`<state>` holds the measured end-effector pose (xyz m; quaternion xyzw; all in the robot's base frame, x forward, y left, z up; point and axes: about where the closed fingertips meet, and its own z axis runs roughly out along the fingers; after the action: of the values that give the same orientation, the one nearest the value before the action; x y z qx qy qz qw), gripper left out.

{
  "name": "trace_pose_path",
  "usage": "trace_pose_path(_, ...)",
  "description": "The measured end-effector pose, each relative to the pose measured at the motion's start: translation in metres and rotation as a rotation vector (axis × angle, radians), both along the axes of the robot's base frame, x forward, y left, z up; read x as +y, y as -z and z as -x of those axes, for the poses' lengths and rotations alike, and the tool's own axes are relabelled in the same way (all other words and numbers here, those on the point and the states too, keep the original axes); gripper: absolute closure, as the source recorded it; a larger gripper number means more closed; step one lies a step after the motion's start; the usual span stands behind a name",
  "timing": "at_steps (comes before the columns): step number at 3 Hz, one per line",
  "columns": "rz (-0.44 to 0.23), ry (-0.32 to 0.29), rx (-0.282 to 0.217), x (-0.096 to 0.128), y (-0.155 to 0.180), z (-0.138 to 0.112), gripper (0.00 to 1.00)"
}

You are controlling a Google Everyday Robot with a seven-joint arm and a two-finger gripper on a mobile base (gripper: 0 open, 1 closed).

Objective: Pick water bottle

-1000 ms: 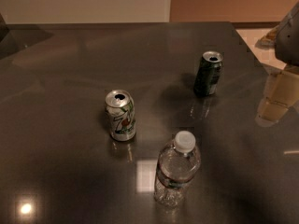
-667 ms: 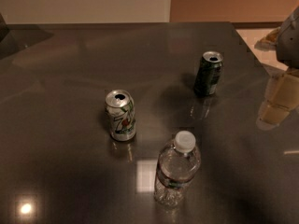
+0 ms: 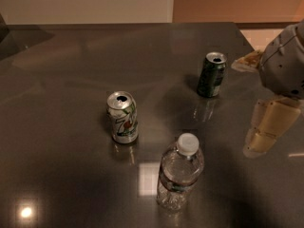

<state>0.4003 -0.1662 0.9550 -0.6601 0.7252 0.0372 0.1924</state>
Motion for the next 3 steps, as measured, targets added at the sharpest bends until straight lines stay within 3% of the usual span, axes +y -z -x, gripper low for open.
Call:
trace_pose_path(2, -0.133, -0.179, 0.102, 0.061, 0.024, 0.052, 0.0)
trace_pose_path(3, -0.235, -0.25, 0.149, 0.086, 0.026, 0.076, 0.0)
